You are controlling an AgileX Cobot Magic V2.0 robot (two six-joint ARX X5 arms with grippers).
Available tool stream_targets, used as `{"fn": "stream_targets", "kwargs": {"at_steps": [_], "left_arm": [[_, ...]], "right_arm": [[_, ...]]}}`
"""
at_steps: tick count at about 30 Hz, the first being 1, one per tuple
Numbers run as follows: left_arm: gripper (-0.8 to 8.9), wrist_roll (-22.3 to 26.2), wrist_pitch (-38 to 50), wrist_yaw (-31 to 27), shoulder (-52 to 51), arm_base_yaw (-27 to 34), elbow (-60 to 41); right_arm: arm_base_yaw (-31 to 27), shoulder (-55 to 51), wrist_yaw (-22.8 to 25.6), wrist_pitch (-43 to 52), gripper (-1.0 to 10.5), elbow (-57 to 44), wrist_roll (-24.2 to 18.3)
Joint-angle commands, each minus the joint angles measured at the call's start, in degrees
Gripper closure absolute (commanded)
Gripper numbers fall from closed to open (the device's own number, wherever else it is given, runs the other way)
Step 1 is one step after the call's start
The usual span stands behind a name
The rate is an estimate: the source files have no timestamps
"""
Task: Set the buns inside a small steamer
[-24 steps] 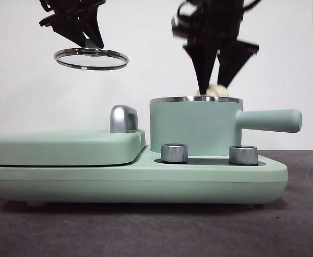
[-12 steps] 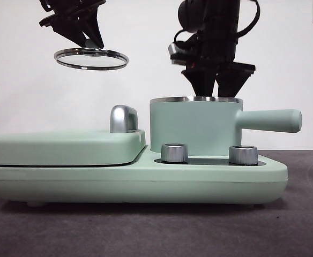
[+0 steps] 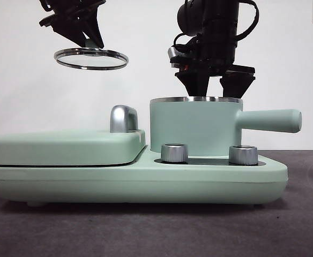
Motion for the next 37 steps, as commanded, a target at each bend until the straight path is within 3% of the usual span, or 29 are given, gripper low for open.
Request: {"fn": "stream_targets", "kwargs": {"at_steps": [1, 4, 9, 21, 29, 37], "left_arm": [[7.86, 0.57, 1.14, 0.31, 0.59, -0.17, 2.23], [7.86, 0.57, 1.16, 0.28, 0.59, -0.17, 2.23], [7.86, 0.39, 1.16, 0.28, 0.59, -0.17, 2.23], [7.86, -0.09, 1.16, 0.31, 0.59, -0.26, 2.23], [7.86, -0.13, 1.14, 0.31, 0.59, -1.66, 2.23], [7.86, -0.48, 0.92, 0.31, 0.59, -5.01, 2.23]], "right_arm": [[0.42, 1.01, 0.24, -1.36, 6.1, 1.62, -0.33], [0.39, 0.55, 0.28, -2.54, 6.0, 1.92, -0.11], [0.39, -1.68, 0.35, -2.71, 4.4, 1.97, -0.13], [0.42, -13.22, 1.18, -4.76, 4.4, 1.97, 0.0], [1.01, -26.86, 0.87, -4.92, 4.4, 1.03, 2.73], [3.5, -44.3, 1.36, -4.9, 4.4, -8.98, 6.14]]}}
